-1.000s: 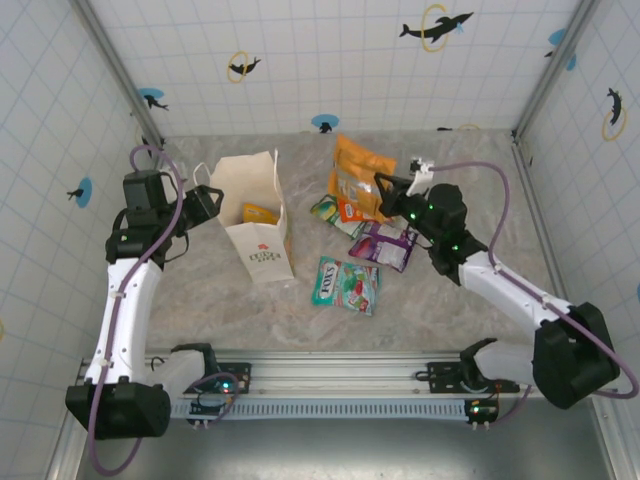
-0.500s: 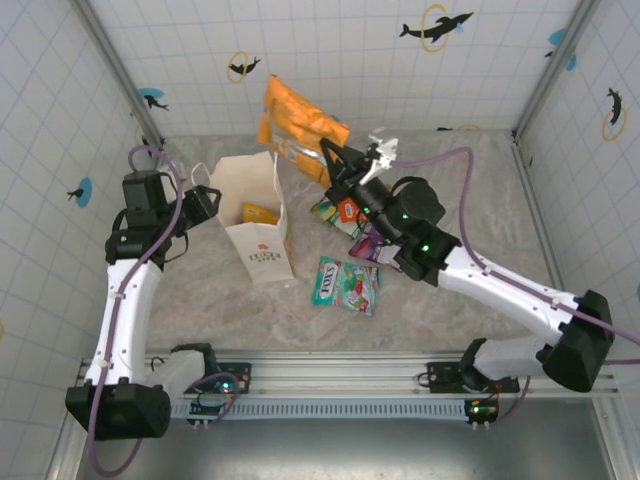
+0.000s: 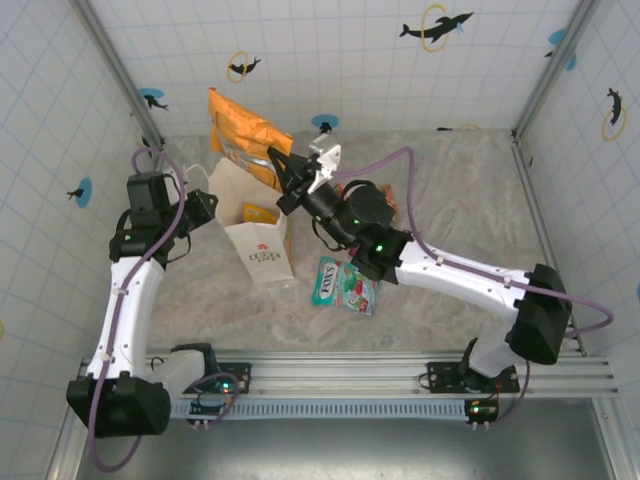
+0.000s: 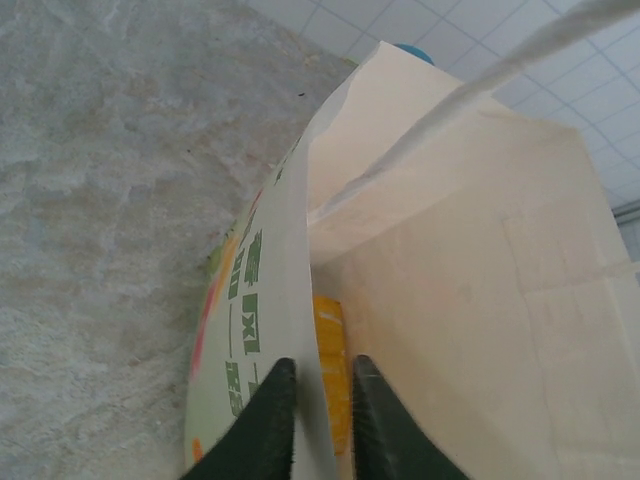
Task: Place the snacks into the paper bag
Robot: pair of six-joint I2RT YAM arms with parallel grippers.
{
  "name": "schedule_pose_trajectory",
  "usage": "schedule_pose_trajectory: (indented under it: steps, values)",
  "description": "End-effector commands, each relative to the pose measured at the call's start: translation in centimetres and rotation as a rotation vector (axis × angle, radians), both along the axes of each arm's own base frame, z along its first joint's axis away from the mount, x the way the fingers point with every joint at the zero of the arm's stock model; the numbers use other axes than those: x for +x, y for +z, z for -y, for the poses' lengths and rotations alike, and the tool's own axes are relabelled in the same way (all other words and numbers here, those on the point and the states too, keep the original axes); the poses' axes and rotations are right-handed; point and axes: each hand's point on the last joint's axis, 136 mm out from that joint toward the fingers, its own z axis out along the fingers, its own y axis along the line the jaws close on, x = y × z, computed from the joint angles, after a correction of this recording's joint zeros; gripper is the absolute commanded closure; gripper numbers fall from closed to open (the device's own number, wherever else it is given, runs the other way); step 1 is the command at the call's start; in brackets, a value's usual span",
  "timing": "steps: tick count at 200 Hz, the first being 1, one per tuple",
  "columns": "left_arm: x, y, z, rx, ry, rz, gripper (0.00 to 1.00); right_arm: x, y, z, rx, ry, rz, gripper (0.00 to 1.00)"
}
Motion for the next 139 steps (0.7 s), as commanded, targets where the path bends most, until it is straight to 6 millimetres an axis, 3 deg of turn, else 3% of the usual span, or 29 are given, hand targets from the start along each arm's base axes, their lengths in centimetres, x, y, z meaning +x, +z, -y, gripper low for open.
schedule_pose_trajectory:
  steps: [1, 15, 57, 139]
  values:
    - [0.1, -0.1, 0.2, -0.016, -0.004, 0.005, 0.93, -0.1, 3.0, 0.8, 0.106, -0.052, 0.037, 1.0]
    - [0.2, 0.3, 0.2, -0.023, -0.001, 0.017, 1.0, 0.1, 2.4, 0.1, 0.094, -0.061, 0.031, 1.0]
    - [0.3, 0.6, 0.3, -0.032, 0.005, 0.031, 1.0, 1.6, -0.5, -2.1, 0.034, -0.109, -0.03, 1.0]
    - [0.2, 0.9, 0.4, -0.039, -0.005, 0.044, 1.0, 3.6, -4.5, -3.5, 0.095, -0.14, -0.183, 1.0]
